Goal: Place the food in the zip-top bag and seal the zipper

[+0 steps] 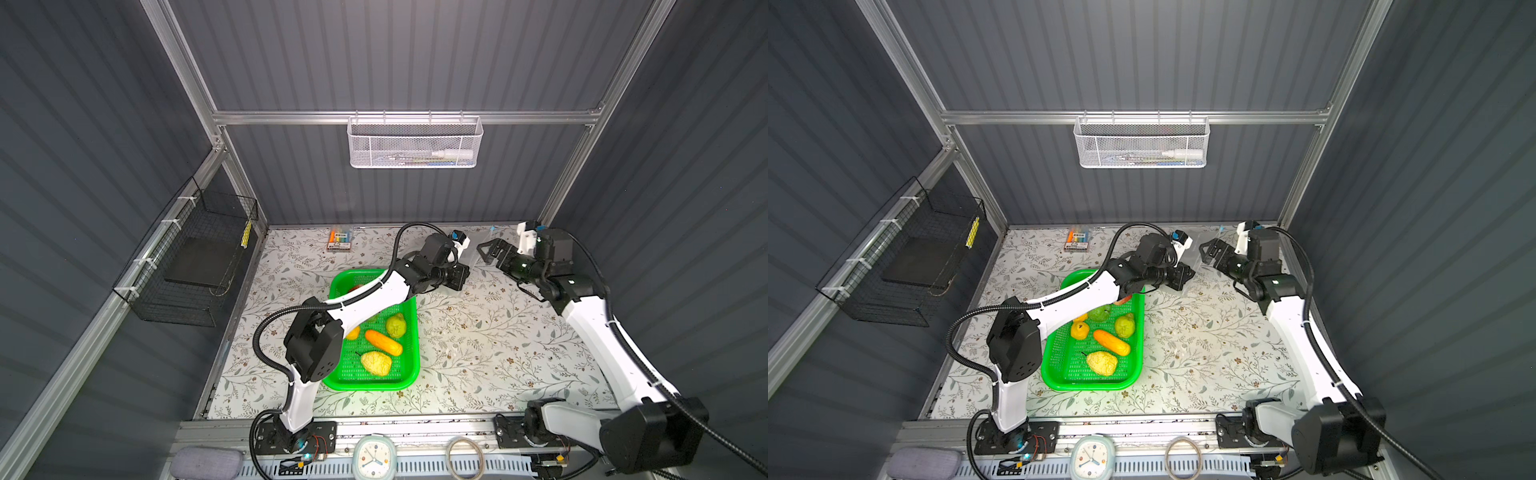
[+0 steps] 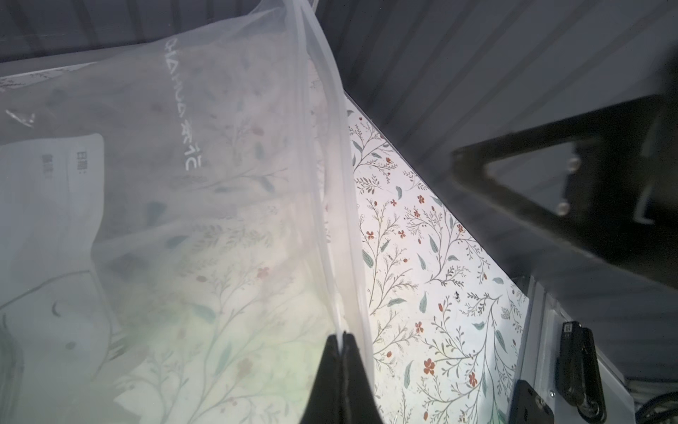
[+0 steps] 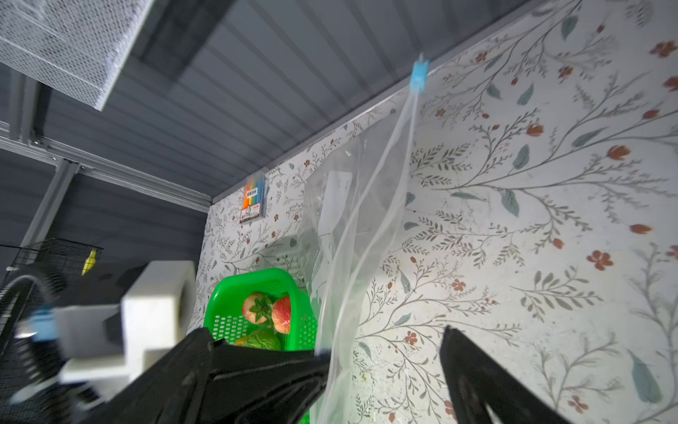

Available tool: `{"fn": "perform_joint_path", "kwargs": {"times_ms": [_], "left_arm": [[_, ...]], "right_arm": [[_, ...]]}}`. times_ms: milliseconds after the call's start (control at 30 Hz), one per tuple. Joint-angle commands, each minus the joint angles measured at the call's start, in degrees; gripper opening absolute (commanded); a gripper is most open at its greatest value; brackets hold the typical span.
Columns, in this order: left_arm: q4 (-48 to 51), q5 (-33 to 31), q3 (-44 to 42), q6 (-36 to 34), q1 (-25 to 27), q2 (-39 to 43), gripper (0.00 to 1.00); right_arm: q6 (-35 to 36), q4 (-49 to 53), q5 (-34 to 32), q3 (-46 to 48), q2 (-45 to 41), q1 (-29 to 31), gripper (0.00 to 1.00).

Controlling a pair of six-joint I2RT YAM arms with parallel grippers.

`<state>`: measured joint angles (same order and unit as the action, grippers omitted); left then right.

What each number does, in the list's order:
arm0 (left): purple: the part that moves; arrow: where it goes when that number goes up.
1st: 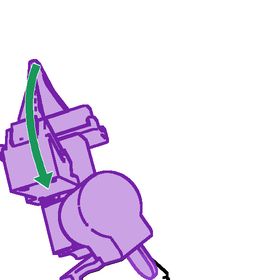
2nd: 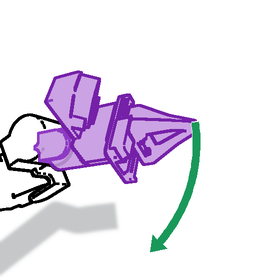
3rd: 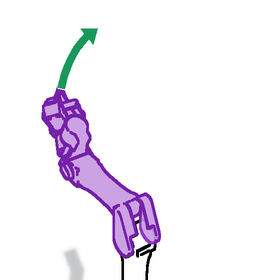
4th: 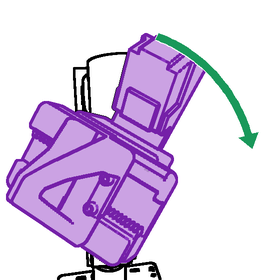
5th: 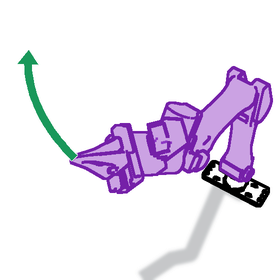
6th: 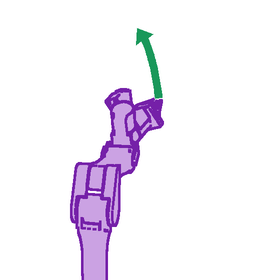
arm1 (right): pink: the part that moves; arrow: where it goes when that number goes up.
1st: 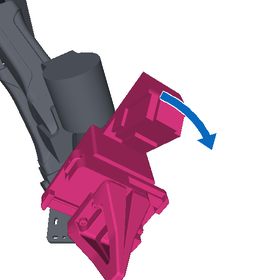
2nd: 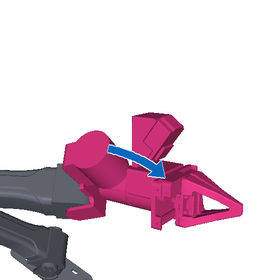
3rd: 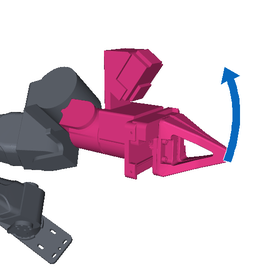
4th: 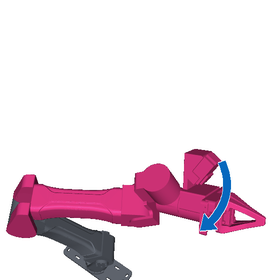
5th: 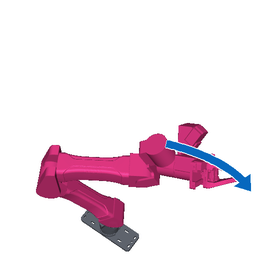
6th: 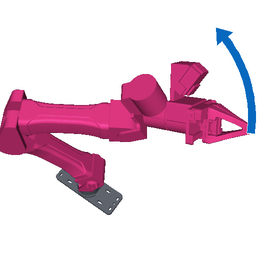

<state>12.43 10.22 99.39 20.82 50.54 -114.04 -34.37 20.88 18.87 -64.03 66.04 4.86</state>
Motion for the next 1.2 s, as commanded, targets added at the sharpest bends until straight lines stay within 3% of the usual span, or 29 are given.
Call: {"fn": "perform_joint_path", "kwargs": {"times_ms": [0,167,400,633,833,967,1167], "left_arm": [[-0.3,-2.2,1.5,2.9,0.0,1.4,0.00],[-1.9,-1.0,-0.1,5.2,0.2,2.1,0.00],[-6.0,0.8,-6.5,8.8,0.2,4.2,0.00],[-9.6,0.1,-11.3,9.4,1.0,6.0,0.00],[-9.8,-0.4,-12.5,8.2,1.3,7.4,0.00],[-10.2,-0.9,-13.6,7.6,1.5,8.5,0.00],[-10.3,-2.0,-14.7,6.9,2.3,9.1,0.00]], "right_arm": [[3.8,3.5,1.7,3.0,-5.9,-0.8,0.99],[4.9,6.1,2.0,9.0,-14.2,-0.9,0.99],[-3.7,-0.6,10.3,18.9,-19.6,-0.9,0.86],[-10.0,-14.0,13.4,23.3,-12.6,-0.9,0.76],[-18.2,-29.5,15.5,26.0,-3.9,-1.0,0.62],[-19.0,-32.5,16.0,24.9,0.8,-1.0,0.56],[-17.7,-30.9,14.3,23.0,3.1,-1.1,0.56]]}}
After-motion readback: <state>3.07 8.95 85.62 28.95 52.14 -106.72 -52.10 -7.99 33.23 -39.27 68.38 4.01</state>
